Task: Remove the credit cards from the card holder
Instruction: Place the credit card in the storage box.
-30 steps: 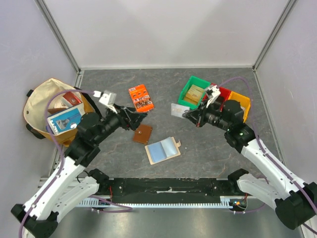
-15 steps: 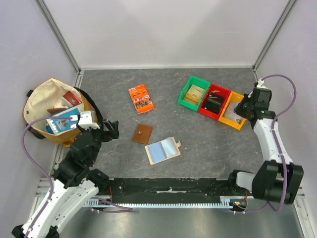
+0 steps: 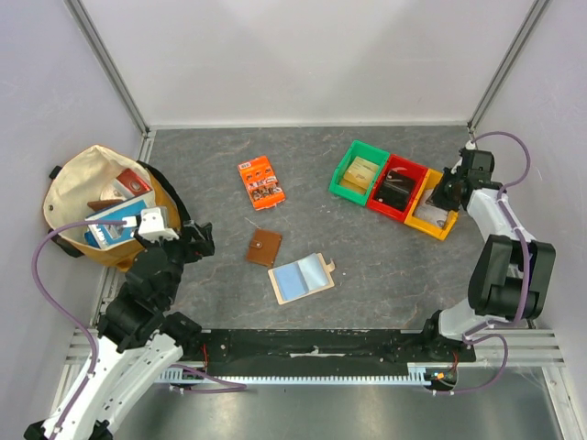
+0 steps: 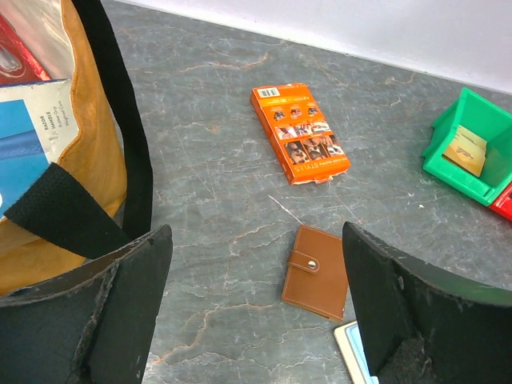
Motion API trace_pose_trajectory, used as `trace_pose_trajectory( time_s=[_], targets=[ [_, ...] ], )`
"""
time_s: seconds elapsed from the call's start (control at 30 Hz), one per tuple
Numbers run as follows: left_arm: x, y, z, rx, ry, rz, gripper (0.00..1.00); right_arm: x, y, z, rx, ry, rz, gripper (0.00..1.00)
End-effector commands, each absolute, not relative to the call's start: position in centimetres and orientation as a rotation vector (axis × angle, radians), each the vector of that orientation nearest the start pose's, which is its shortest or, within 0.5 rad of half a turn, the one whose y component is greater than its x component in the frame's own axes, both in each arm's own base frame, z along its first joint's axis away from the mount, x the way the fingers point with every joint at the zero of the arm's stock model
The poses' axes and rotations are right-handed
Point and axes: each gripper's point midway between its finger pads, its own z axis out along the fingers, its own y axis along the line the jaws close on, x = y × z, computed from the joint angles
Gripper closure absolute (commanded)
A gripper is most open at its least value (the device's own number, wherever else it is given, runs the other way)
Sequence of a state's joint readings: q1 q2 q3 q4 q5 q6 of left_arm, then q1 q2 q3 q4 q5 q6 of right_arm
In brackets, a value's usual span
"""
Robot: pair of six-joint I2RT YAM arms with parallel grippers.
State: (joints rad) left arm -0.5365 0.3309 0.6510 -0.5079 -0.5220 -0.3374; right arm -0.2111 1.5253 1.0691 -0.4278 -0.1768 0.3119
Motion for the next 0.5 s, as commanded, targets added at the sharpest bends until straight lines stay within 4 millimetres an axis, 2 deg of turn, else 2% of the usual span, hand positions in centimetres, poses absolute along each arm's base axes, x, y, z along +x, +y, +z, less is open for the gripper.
trace_pose_trajectory(
  time_s=[0.0,0.1,0.13,0.2,0.27,0.33,0.47],
  targets=[
    [21.6,-3.1,25.6,-0.215,1.701,-0.136,0.08,38.7,-3.7,10.5,0.507,2.426,0.304,1.0],
    [21.7,-2.8,25.6,-0.228,1.7,-0.128,0.08,38.3,-4.9,10.0,0.567,2.443,0.275,0.96],
    [21.6,-2.7,25.7,-0.232,1.697,-0.127,0.08,38.1,-5.7,10.2,0.6,2.433,0.236,0.85],
    [21.6,-2.5,25.7,-0.24,1.693,-0.121,0.08,37.6,-7.4,11.2,0.646,2.401,0.128,0.69],
    [21.6,-2.3,25.7,-0.252,1.689,-0.116,0.08,36.9,-9.5,12.9,0.694,2.346,-0.029,0.57],
    [21.6,-2.1,25.8,-0.26,1.685,-0.111,0.08,36.3,-10.6,15.2,0.718,2.274,-0.103,0.5],
    [21.6,-1.7,25.8,-0.279,1.679,-0.105,0.08,35.0,-10.4,20.1,0.705,2.131,-0.106,0.35]
  ],
)
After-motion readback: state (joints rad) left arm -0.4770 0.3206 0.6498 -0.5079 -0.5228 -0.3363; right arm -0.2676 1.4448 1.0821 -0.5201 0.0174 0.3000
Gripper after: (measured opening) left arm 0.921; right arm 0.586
